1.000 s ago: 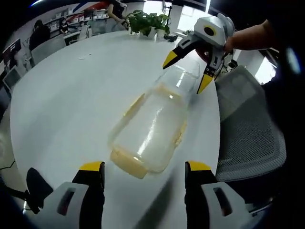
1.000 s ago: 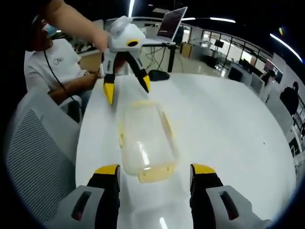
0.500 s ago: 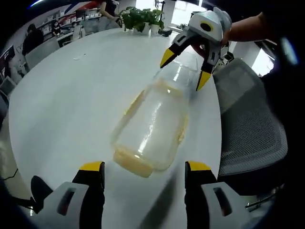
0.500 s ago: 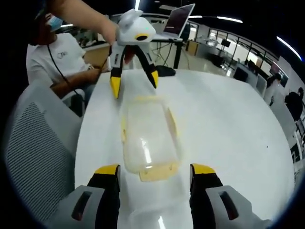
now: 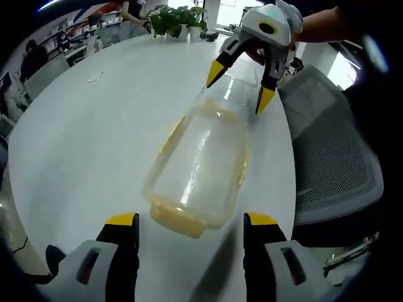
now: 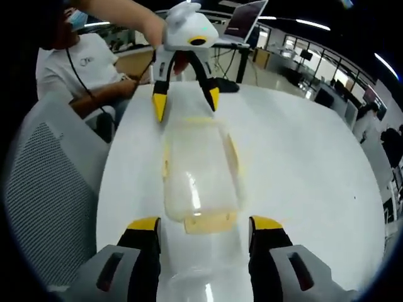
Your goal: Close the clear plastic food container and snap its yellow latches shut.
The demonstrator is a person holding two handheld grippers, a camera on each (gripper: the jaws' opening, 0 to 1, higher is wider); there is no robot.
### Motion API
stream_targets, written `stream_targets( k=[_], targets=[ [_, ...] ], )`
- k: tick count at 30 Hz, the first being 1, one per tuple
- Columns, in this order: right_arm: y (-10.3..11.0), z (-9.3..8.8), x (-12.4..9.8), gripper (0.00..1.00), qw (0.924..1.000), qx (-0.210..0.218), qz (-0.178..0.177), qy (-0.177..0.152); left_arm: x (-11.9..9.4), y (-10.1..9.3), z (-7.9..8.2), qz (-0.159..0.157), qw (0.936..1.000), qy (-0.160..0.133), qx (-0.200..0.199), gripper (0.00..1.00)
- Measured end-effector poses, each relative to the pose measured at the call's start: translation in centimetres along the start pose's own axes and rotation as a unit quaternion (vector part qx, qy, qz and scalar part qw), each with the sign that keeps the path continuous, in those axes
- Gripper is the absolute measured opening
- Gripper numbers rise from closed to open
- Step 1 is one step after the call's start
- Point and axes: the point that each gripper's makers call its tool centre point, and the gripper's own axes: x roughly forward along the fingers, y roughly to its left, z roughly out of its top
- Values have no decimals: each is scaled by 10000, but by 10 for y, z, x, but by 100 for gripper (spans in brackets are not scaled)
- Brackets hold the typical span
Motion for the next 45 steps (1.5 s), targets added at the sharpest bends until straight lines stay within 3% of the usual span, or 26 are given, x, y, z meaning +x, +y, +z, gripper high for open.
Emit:
stream_targets(
  k=[25, 36, 39, 45],
  targets=[
    [-2, -10, 13, 52, 9993, 167, 166, 297, 10, 7, -7, -131, 9967, 394, 691, 62],
    [-6, -13, 19, 47, 9989, 88, 202, 414, 14, 9, -9, -197, 9932, 530, 1022, 59],
    [-6, -14, 22, 47, 9986, 42, 243, 476, 15, 9, -12, -204, 9899, 701, 1213, 58],
    [-4, -13, 26, 46, 9981, 22, 319, 519, 17, 10, -8, -218, 9901, 615, 1241, 56]
  ],
)
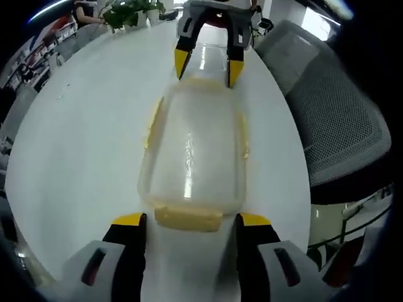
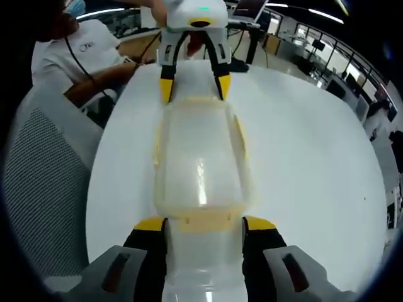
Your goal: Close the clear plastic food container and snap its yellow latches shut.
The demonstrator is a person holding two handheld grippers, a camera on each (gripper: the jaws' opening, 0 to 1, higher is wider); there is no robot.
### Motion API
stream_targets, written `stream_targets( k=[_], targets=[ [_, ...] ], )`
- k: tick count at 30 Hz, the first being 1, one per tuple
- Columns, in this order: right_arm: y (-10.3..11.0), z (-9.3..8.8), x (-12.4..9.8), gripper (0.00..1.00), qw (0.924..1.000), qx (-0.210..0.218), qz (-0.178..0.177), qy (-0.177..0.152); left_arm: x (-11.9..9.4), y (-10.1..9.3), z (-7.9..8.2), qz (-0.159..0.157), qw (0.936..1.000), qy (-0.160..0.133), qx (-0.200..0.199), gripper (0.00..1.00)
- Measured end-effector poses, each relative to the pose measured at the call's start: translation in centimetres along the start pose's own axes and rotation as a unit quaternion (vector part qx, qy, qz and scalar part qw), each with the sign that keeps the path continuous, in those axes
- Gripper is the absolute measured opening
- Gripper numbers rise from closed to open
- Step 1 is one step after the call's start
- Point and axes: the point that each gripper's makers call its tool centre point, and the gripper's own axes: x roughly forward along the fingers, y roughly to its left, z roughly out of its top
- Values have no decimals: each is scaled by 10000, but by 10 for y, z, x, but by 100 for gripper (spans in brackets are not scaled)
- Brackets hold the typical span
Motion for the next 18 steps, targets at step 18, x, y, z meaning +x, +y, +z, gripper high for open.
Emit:
stream_targets(
  k=[18],
  targets=[
    [-4, -6, 4, 39, 9989, -206, -15, 423, -1, -2, 3, -31, 10000, 19, 73, 39]
  ],
)
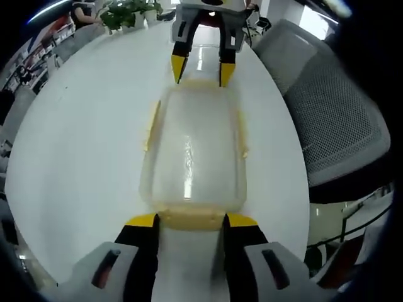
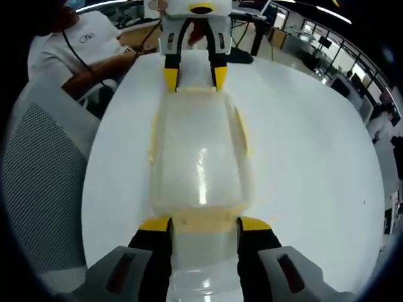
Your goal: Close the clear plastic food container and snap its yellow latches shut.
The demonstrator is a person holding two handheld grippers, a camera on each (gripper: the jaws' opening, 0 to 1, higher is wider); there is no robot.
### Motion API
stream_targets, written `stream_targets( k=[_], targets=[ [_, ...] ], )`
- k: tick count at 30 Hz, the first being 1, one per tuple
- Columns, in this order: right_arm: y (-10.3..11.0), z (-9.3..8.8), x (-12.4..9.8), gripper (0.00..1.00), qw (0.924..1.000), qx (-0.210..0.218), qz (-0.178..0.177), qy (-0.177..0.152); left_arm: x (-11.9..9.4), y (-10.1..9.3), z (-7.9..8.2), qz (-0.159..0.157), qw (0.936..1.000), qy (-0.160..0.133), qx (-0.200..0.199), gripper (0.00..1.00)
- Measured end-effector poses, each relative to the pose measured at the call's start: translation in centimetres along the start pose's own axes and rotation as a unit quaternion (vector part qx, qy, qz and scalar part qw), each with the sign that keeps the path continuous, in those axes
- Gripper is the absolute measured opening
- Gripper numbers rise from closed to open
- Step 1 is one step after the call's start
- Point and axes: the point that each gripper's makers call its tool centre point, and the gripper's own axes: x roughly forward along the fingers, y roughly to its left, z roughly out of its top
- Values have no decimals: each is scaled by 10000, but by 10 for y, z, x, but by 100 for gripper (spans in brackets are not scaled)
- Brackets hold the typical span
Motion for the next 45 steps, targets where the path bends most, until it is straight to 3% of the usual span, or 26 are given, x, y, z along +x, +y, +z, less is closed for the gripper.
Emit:
stream_targets(
  k=[10, 34, 45],
  targets=[
    [0, -1, -1, 38, 9997, -196, 37, 144, 0, -2, 0, 6, 10000, 1, 42, 38],
    [8, 3, -12, 37, 9997, -12, 229, -79, -9, -14, 3, -108, 9998, -101, -163, 36],
    [12, 8, -16, 37, 9996, -51, 239, -144, -17, -17, 2, -28, 10000, -59, -43, 36]
  ],
)
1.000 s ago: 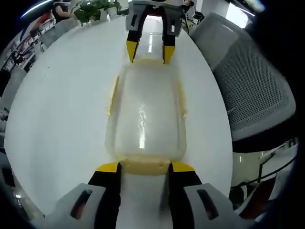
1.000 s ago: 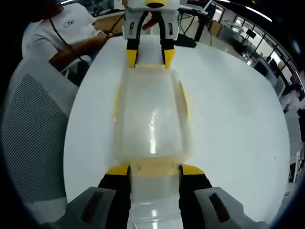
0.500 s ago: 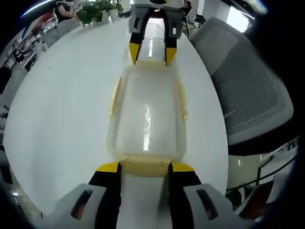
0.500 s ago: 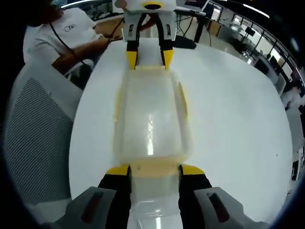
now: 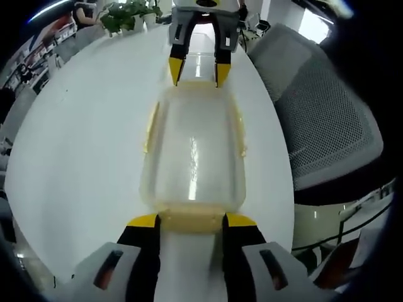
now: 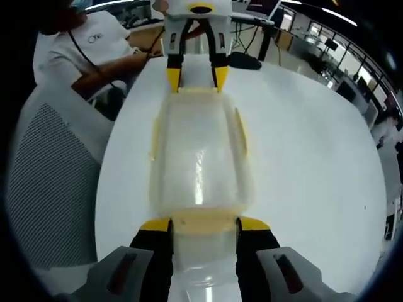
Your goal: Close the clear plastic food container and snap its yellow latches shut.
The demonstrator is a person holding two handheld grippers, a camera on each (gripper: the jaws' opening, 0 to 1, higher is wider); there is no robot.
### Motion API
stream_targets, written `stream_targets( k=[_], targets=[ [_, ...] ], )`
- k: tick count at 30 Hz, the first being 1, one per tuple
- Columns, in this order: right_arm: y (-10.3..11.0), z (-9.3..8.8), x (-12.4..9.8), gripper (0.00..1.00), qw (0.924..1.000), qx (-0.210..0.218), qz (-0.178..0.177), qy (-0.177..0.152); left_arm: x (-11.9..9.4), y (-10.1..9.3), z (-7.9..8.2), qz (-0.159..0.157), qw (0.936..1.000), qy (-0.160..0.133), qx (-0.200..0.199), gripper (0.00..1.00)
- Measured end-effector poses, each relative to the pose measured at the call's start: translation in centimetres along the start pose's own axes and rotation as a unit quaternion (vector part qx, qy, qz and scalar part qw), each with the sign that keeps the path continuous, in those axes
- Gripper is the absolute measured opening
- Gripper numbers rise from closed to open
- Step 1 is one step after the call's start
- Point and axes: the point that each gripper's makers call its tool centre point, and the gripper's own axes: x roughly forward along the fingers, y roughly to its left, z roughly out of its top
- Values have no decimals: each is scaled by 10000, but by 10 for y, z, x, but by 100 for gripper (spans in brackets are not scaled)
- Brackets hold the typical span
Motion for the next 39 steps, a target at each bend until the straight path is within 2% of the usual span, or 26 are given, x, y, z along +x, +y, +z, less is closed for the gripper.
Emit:
stream_targets(
  k=[20, 24, 39],
  targets=[
    [2, 5, -26, 37, 9999, 5, -114, 21, -18, -3, 16, 77, 9999, -5, 73, 37],
    [3, 7, -29, 37, 9999, 15, -106, -15, -20, -3, 17, 101, 9999, 93, 105, 36],
    [-3, 7, -40, 37, 10000, -35, -17, -58, -30, -3, 26, 188, 9997, 7, -125, 37]
  ],
)
